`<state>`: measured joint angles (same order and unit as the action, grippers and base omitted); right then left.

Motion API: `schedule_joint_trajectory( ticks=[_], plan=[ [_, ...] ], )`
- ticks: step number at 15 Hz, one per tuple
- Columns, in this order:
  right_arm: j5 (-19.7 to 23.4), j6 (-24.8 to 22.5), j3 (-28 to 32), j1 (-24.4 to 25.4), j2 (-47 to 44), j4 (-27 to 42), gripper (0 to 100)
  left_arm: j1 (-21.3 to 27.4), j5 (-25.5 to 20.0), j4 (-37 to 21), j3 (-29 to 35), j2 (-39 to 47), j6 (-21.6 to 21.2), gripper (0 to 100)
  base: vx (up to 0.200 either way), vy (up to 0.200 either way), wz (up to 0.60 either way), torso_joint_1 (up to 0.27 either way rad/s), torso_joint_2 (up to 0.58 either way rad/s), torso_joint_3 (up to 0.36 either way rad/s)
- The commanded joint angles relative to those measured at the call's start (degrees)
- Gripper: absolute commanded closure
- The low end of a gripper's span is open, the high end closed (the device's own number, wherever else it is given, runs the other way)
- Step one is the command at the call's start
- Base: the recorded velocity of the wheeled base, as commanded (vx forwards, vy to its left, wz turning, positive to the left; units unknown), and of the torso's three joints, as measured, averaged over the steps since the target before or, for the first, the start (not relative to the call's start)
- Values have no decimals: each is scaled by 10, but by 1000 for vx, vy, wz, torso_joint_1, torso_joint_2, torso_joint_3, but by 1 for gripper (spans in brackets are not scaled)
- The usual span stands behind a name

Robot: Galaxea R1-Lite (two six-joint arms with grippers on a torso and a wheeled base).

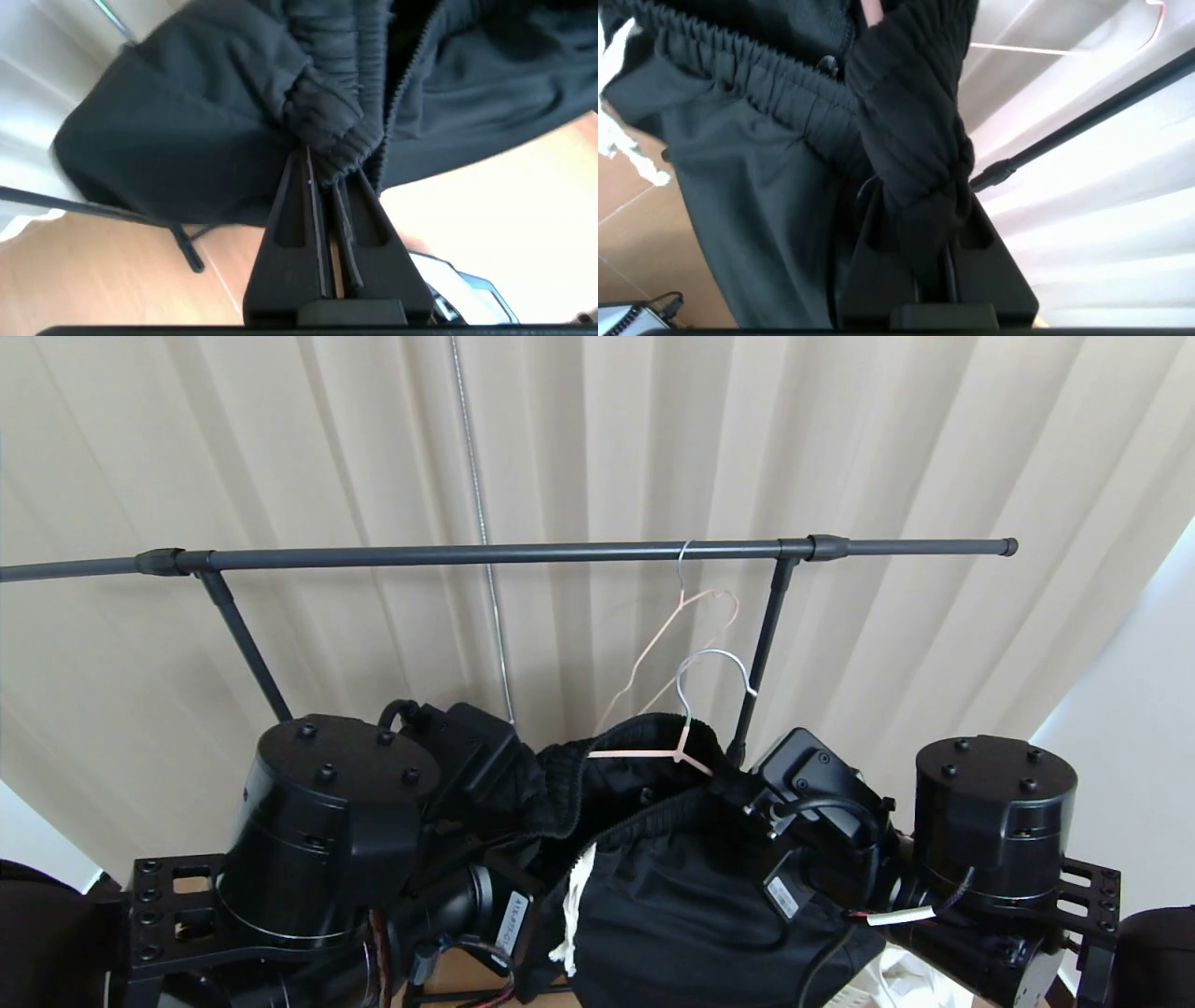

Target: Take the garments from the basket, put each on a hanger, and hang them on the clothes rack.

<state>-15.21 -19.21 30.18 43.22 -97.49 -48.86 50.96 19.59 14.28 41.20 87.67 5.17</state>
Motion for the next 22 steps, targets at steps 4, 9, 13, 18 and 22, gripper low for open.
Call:
schedule_joint_trajectory(
  ticks=[4, 9, 13, 18, 22],
  plan=[
    [0, 21, 8, 1, -2, -1, 100, 11, -47, 3, 14, 46, 74, 100, 0, 0, 0, 0, 0, 0],
    [0, 21, 7, 3, -4, -1, 100, 18, -59, 4, 63, 80, 150, 100, 0, 0, 0, 0, 0, 0],
    [0, 21, 5, 4, -3, -1, 100, 38, -59, 3, 89, 81, 183, 100, 0, 0, 0, 0, 0, 0],
    [0, 22, 4, 4, 11, -1, 100, 41, -52, 1, 77, 83, 188, 100, 0, 0, 0, 0, 0, 0],
    [1, 22, 4, 4, 26, -1, 100, 30, -36, 1, 77, 83, 185, 100, 0, 0, 0, 0, 0, 0]
  ],
)
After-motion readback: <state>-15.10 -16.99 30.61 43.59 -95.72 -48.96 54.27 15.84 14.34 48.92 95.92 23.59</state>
